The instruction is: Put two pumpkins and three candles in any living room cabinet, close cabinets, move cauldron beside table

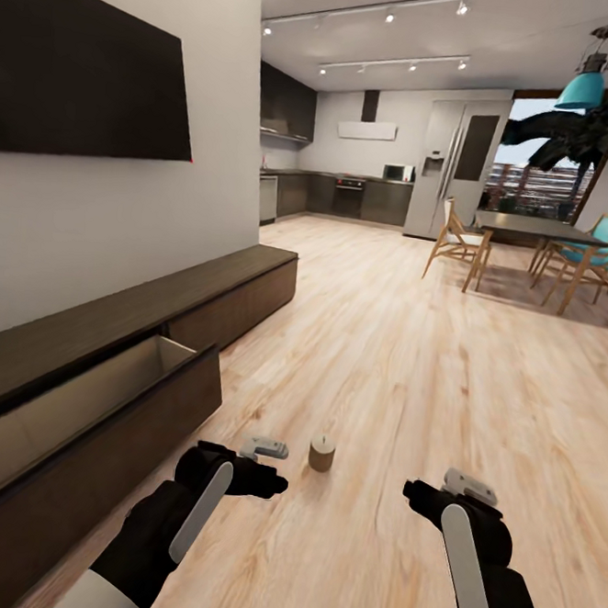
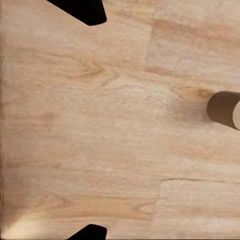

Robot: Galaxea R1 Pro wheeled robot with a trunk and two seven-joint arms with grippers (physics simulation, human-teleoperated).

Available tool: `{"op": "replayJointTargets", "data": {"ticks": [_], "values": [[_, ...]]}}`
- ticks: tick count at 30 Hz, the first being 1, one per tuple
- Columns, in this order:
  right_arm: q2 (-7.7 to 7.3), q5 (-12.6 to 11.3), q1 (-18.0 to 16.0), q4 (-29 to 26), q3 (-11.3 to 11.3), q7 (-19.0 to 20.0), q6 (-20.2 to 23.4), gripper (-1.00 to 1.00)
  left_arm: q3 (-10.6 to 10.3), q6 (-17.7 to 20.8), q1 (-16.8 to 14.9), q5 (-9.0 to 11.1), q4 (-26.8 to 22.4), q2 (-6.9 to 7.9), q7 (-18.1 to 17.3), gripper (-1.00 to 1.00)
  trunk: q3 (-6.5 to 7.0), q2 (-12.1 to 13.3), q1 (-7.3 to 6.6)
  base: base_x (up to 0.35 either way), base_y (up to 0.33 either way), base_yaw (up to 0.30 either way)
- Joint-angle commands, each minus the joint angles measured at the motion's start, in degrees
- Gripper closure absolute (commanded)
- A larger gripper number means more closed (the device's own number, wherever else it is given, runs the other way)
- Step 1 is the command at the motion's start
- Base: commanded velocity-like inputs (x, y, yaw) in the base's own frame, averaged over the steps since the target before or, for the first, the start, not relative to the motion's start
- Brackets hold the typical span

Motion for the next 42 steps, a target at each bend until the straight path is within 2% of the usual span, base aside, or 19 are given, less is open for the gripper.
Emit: {"op": "replayJointTargets", "data": {"ticks": [1,23,31,42], "values": [[0.05,-0.6,-0.1,0.0,-0.1,-0.5,0.1,-1.0,-0.1,0.2,0.0,0.6,-0.1,0.01,0.6,-1.0,0.0,0.0,-0.05,-0.302,0.005,-0.266],[0.03,-0.5,0.0,0.1,-0.1,-0.5,0.1,-1.0,-0.1,0.2,0.0,0.5,0.1,0.01,0.8,-1.0,1.05,0.0,-0.05,-0.185,-0.102,-0.268],[0.03,-0.6,-0.1,0.2,-1.5,-0.5,0.1,-1.0,-0.1,0.2,0.0,0.5,0.1,-0.02,0.8,-1.0,1.44,0.0,-0.05,-0.05,-0.137,-0.268],[0.03,-0.5,-0.1,0.2,-1.8,-0.5,0.1,-1.0,-0.1,0.2,0.0,0.5,0.2,-0.03,0.8,-1.0,1.96,0.0,-0.05,-0.003,-0.121,-0.268]]}}
